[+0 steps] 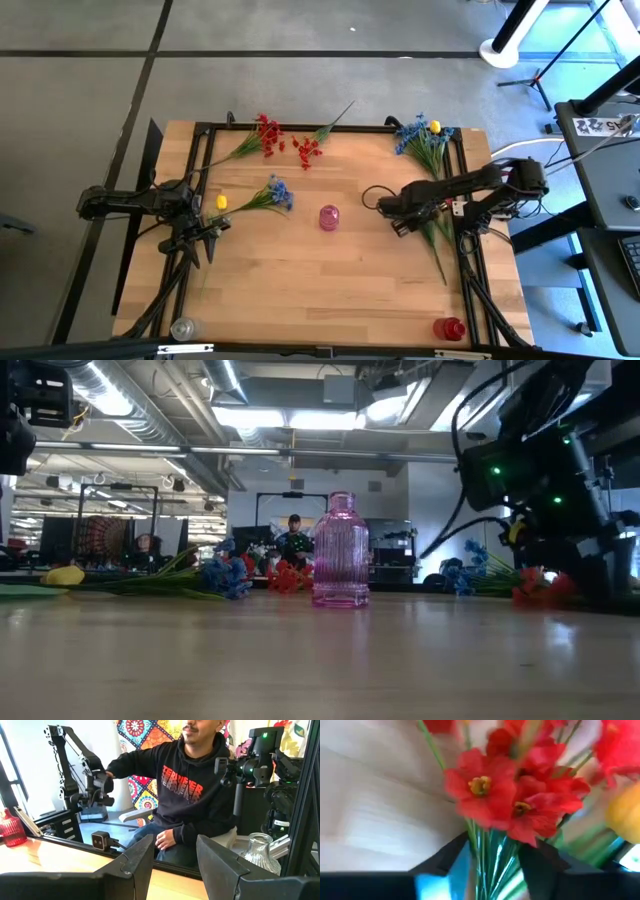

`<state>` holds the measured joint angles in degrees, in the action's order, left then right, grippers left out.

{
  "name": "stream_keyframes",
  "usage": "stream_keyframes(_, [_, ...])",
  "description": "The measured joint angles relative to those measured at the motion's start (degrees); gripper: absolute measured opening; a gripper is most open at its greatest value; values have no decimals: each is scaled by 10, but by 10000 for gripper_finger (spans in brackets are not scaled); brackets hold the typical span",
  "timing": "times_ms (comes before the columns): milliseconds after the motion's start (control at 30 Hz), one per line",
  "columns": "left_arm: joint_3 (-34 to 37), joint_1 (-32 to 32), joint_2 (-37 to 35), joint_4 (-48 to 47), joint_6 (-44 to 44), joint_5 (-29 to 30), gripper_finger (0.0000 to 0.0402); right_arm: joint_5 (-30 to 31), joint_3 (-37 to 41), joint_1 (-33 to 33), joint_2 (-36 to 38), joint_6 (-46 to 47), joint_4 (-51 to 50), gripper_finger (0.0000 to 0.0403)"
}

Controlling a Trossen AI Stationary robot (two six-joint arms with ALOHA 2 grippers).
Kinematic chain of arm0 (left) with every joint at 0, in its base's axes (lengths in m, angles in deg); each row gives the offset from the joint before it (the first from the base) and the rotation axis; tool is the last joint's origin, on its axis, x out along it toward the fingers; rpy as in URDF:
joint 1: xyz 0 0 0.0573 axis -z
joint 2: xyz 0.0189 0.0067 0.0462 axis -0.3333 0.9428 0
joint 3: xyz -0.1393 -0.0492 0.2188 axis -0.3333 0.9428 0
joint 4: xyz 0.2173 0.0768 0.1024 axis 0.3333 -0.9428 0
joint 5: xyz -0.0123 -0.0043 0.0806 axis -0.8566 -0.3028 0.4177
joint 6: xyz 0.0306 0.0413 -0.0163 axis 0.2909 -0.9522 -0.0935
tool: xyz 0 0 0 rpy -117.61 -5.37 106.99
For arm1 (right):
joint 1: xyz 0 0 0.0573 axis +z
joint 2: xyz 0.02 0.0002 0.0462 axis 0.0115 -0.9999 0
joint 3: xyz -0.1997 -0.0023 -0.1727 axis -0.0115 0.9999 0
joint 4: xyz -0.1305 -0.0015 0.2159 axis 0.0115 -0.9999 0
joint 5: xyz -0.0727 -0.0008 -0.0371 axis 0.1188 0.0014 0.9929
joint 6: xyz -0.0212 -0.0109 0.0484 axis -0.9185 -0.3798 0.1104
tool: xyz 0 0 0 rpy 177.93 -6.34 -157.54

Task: Sort flowers into vase by color
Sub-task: Put the right red flowers into the violet vase

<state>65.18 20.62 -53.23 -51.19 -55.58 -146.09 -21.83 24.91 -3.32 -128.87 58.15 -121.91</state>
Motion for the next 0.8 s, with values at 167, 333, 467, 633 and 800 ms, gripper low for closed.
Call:
stream_keyframes(167, [0,0,0,0,0,0,145,9,-53,0,1,-18,23,69])
stream_keyframes(333, [0,0,0,0,0,0,145,6,-109,0,2,-64,49,15])
stream_keyframes(467, [0,0,0,0,0,0,145,11,-142,0,2,-85,64,20])
stream_keyframes(633, [0,0,0,0,0,0,145,10,-136,0,2,-84,64,98])
stream_keyframes(800, [0,0,0,0,0,0,145,9,-108,0,2,-90,85,173])
